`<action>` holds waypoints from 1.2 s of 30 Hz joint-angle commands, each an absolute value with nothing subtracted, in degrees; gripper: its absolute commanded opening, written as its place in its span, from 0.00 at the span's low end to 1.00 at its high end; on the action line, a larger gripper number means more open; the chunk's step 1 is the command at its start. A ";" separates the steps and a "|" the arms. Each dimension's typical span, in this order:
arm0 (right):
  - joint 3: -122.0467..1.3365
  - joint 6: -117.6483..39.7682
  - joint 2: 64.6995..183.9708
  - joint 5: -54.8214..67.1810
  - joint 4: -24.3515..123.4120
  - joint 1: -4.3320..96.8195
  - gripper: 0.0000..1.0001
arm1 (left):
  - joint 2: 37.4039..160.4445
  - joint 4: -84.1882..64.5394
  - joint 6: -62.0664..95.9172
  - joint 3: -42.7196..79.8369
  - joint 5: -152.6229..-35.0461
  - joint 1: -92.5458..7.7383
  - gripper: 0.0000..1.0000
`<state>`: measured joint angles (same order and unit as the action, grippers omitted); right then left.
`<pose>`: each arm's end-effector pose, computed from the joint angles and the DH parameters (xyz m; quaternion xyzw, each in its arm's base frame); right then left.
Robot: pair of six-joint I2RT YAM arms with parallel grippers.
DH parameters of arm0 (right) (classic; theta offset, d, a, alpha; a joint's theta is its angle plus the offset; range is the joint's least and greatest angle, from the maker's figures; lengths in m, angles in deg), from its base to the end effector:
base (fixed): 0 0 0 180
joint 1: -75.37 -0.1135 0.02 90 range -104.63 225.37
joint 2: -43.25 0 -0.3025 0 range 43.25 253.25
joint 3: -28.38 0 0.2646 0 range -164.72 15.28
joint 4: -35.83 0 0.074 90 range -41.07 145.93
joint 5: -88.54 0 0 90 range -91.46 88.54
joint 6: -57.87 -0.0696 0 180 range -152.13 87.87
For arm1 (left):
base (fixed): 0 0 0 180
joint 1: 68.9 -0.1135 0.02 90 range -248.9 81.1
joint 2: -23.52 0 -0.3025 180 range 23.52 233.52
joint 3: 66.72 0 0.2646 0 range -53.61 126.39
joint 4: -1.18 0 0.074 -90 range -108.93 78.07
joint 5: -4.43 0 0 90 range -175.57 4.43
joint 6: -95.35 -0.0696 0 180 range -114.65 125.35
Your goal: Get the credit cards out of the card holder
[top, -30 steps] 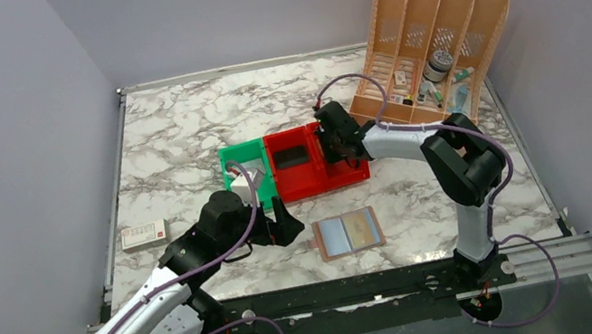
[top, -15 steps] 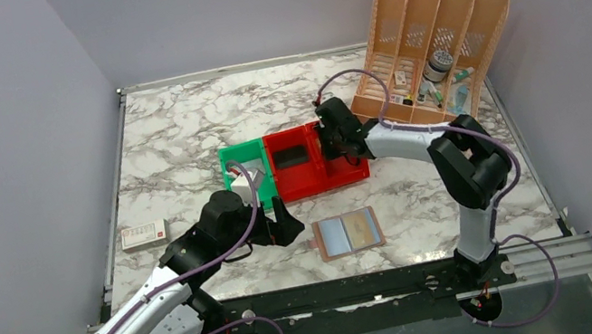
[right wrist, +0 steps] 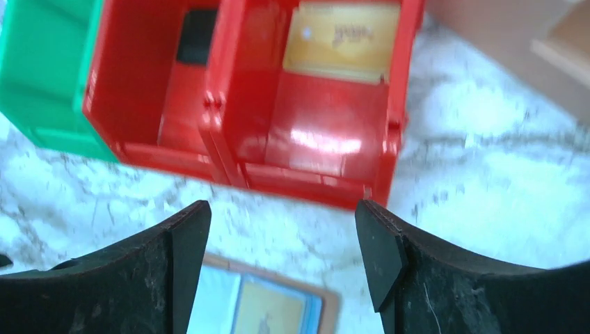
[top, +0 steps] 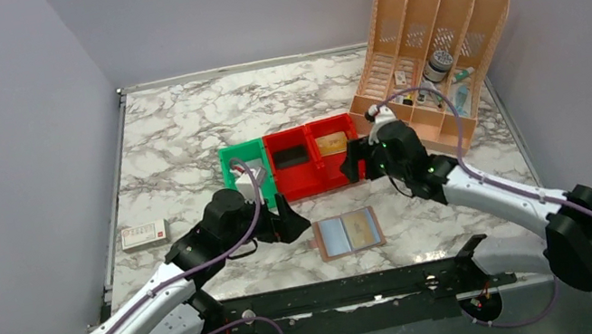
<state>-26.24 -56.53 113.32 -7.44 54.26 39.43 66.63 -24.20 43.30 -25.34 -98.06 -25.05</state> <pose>0.2397 0.1648 0.2476 -0.0642 0.8793 0.1963 0.4293 0.1266 -0.1425 0.2476 0.1003 0.8440 -0.4097 0.3312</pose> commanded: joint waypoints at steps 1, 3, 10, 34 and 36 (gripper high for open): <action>-18.21 -61.50 105.21 -2.89 54.07 39.51 0.77 | 70.18 -17.64 46.07 -25.87 -101.49 -23.58 0.85; -16.05 -62.89 102.47 0.07 56.26 39.51 0.73 | 72.90 -16.94 46.44 -25.44 -99.38 -20.60 0.81; -10.70 -67.78 96.05 11.22 59.48 39.42 0.56 | 84.96 -16.43 47.34 -20.28 -87.72 -8.44 0.75; -7.37 -66.86 105.70 15.17 60.67 39.42 0.39 | 101.28 -15.79 47.18 -17.39 -82.19 -5.93 0.49; -7.25 -66.97 107.04 15.76 59.93 39.42 0.38 | 101.65 -15.76 47.25 -17.80 -82.13 -5.91 0.45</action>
